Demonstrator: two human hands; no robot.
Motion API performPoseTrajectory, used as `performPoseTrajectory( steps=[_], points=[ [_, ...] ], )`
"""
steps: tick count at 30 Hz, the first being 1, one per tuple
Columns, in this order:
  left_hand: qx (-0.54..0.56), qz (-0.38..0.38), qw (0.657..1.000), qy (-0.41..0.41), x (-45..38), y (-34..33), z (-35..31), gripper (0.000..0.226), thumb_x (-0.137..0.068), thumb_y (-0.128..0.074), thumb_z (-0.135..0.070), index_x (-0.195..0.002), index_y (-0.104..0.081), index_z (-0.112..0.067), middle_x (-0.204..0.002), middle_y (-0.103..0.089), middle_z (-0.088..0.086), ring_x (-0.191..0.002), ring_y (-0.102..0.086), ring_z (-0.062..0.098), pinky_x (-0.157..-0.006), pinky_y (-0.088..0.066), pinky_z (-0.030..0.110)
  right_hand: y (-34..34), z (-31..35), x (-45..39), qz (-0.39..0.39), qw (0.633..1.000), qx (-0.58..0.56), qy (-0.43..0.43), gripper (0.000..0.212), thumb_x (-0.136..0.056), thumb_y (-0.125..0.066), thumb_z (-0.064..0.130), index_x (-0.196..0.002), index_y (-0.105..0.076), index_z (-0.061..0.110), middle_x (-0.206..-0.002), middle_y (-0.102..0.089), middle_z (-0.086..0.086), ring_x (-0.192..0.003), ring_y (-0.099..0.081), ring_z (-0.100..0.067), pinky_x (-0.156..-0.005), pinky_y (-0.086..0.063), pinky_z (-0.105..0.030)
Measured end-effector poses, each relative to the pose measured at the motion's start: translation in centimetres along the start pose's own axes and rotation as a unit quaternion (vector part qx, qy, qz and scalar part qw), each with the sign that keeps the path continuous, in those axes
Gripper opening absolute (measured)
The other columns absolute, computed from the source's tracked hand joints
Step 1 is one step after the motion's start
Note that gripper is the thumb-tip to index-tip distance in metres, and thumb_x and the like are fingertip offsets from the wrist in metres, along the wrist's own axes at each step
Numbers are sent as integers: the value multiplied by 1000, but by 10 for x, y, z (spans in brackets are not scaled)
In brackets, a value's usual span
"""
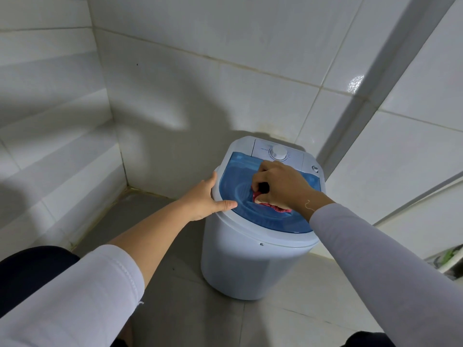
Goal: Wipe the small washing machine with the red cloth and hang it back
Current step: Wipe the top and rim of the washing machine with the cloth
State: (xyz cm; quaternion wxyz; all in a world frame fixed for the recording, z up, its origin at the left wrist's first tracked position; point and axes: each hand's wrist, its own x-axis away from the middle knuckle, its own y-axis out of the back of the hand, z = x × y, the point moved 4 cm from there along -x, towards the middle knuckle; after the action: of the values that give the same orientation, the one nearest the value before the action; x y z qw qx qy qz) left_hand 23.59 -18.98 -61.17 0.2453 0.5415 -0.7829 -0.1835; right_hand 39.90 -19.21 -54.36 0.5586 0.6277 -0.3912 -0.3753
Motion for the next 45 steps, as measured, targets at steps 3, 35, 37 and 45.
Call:
performPoseTrajectory(
  steps=[3,35,37,45],
  points=[
    [5,0,1000,4,-1,-1,1,102,-77,-69,-46,-152,-4,-22,-158,-22,-1,-143,-26,22,-114,-28,37,0,-3,-1,48,998,-40,8,15,-80,-65,31,-92,-71,25,-110,-55,1,-102,-52,-17,-85,-44,-29],
    [-39,-2,999,1,0,0,-4,95,-82,-67,-43,-152,-7,-20,-157,-25,2,-141,-30,24,-110,-31,33,25,-10,15,134,991,19,9,33,-84,-57,13,-109,-66,32,-96,-41,2,-101,-50,-21,-82,-41,-27],
    [-40,-3,999,5,-1,0,-3,98,-80,-67,-46,-152,-5,-20,-158,-22,2,-143,-27,23,-112,-29,33,20,1,11,122,992,4,20,30,-85,-57,15,-109,-66,30,-96,-44,1,-101,-51,-21,-81,-40,-27],
    [-41,6,999,-3,-3,-7,-9,100,-79,-67,-48,-152,-3,-21,-159,-18,3,-145,-23,24,-114,-27,37,12,2,10,127,992,-9,25,25,-86,-61,15,-107,-69,26,-105,-53,0,-104,-53,-20,-81,-38,-22]
  ],
)
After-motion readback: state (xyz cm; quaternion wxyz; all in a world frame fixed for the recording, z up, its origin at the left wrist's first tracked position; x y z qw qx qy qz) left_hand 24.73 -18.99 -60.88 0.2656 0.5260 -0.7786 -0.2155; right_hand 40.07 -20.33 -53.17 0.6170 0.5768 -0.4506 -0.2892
